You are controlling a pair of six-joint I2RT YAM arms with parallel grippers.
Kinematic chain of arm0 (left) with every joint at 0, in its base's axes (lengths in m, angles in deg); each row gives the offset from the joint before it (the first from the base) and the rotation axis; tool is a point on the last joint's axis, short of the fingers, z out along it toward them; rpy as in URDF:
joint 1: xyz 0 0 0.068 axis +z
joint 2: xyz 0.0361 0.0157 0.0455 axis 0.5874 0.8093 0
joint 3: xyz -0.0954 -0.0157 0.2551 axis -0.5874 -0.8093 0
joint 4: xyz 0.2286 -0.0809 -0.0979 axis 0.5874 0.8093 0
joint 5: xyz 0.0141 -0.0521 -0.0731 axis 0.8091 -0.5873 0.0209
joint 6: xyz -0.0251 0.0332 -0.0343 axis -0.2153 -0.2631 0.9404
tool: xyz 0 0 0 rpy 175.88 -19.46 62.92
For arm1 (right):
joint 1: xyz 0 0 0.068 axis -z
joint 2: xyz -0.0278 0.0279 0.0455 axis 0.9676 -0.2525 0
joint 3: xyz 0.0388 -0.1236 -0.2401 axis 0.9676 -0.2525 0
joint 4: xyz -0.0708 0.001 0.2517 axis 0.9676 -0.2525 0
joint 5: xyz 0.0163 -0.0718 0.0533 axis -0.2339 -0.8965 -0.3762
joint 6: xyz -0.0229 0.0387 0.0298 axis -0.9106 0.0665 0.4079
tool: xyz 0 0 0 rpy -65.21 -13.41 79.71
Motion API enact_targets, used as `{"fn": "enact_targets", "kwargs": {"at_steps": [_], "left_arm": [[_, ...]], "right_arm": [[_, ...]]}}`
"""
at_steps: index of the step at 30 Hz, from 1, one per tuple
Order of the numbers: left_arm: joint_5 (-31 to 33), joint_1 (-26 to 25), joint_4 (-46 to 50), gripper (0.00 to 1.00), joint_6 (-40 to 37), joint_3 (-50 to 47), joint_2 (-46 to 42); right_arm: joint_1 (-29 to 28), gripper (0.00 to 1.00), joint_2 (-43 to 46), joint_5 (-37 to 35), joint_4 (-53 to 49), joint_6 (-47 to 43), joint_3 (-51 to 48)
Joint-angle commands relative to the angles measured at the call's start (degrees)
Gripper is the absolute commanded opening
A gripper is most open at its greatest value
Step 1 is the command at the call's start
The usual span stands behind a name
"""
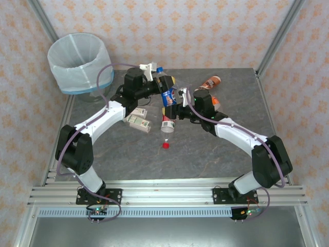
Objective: Put the plastic bottles in the bin
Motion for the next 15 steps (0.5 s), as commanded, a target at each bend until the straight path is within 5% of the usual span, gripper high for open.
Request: {"fn": "enact_targets", "kwargs": {"at_steps": [1, 15], "left_arm": [[-0.2, 0.0, 1.3, 0.56, -3.2, 0.3, -2.3], [6.9, 0.1, 5.7, 0.56, -5.0, 1.2, -3.7]], "right_arm": [[0.0, 0.65, 1.7, -0.8, 4.8, 1.5, -0.7], [0.0, 0.92, 8.1, -7.1, 5.0, -0.8, -5.0]]}}
